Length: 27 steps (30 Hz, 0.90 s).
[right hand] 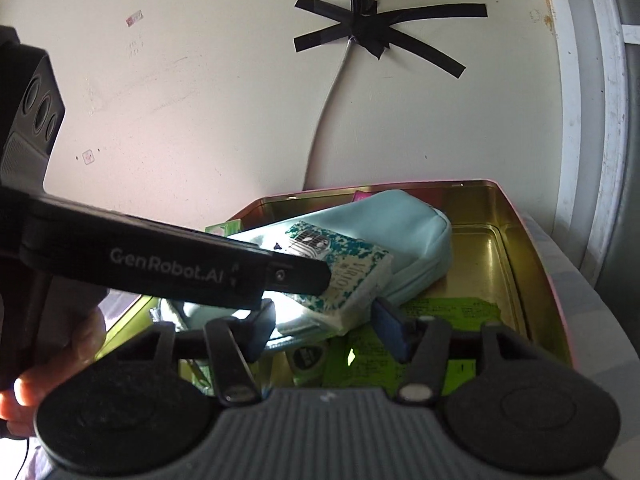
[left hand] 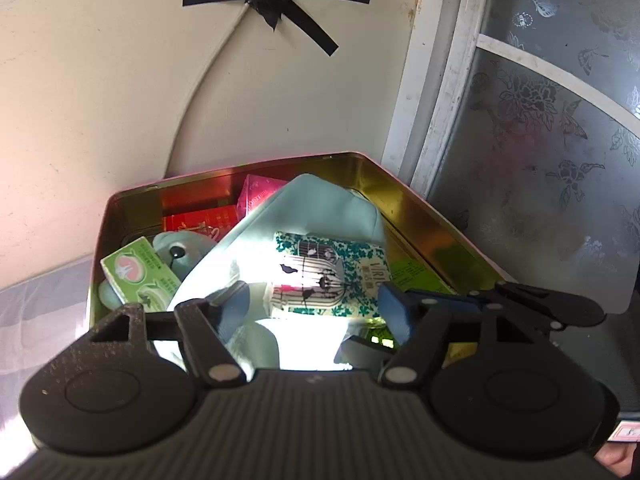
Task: Organize objects
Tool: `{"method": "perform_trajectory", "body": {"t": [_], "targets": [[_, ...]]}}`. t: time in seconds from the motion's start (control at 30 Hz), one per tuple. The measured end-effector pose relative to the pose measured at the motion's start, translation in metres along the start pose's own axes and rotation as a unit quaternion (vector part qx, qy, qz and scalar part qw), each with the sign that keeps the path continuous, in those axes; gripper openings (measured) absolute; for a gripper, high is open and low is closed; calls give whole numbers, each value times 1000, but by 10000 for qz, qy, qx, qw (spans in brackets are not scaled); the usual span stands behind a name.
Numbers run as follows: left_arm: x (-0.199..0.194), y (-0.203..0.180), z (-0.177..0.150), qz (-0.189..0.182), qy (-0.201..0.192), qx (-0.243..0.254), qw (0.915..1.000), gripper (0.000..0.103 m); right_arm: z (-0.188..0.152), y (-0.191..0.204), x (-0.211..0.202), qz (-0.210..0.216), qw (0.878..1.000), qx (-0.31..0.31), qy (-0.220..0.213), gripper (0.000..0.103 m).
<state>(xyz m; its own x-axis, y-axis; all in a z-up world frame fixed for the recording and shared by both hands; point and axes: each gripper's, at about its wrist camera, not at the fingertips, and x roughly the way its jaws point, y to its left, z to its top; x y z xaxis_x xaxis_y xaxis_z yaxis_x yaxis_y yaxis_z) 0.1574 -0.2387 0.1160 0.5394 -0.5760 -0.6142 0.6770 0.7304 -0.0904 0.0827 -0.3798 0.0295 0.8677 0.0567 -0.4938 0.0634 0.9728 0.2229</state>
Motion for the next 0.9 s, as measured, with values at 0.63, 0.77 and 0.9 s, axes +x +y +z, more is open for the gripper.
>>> {"method": "perform_trajectory", "body": {"t": [0.63, 0.77, 0.9], "targets": [[-112, -25, -99, 1305, -399, -85, 9906, 93, -77, 26, -124, -90, 9929, 893, -776, 63], [-121, -25, -121, 1401, -332, -103, 9895, 97, -94, 34, -132, -21, 9938, 965, -556, 64], [-128, -23, -139, 1560, -294, -121, 9872, 100, -105, 44, -138, -2, 9948, 917, -434, 64]]}}
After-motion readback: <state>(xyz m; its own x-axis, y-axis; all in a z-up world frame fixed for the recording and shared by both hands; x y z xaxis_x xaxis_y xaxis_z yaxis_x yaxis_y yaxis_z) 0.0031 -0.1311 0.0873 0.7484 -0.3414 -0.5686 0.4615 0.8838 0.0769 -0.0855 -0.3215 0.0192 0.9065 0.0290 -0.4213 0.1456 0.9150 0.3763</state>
